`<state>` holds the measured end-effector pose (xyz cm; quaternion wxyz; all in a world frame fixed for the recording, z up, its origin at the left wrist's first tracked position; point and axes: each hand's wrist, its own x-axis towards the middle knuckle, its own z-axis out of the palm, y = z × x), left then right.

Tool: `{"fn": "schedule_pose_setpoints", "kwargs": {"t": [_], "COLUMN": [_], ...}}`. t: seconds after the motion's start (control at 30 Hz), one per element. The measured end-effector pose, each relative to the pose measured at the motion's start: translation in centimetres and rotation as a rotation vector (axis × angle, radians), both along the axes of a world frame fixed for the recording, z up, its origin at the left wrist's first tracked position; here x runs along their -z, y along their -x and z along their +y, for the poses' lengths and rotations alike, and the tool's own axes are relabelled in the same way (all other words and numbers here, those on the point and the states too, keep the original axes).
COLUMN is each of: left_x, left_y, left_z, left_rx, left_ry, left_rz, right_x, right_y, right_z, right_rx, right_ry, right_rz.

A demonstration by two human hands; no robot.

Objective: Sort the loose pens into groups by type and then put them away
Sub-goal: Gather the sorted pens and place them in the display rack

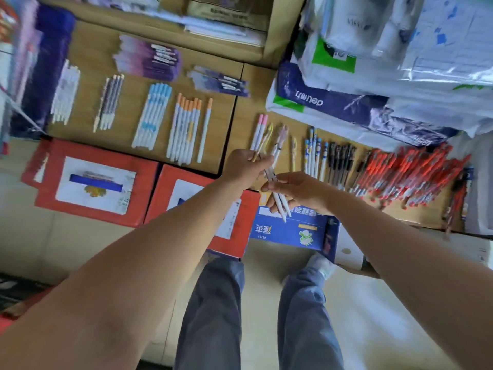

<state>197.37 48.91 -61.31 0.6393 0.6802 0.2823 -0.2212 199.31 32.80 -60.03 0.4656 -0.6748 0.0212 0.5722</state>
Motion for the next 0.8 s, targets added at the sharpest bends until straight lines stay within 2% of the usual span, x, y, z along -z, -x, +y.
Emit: {"fn": "schedule_pose_setpoints", "kwargs": {"t": [0.13,0.23,0.33,0.63,0.8], "left_x": [0.1,0.1,-0.3,-1.1,-1.7], "left_y": [0.1,0.3,0.5,0.9,0.6], "left_z": [4.5,7.1,8.8,11.3,12.1], "left_rx": [0.015,-0.045,-0.057,-0.164,-0.268], "left_ry": [-0.031,-0.001,0.012,0.037,0.087], "left_rz": [0.029,0.046,0.044,0.103,0.144], "right_x": [0.2,0.4,0.2,-0.4,-0.2], "right_y": [0.3,0.3,0.2,-1.5,-2.6], "right_z": [3.9,6.1,7.7,10.2,11.3], "right_rx": [-0.03,0.09,0.135,-0.06,-0.145], "right_ry": [0.111,0.155,0.143,0.014,0.032], "right_rz": [-0.122,-0.239,-0.262,-0.225,-0.247]}}
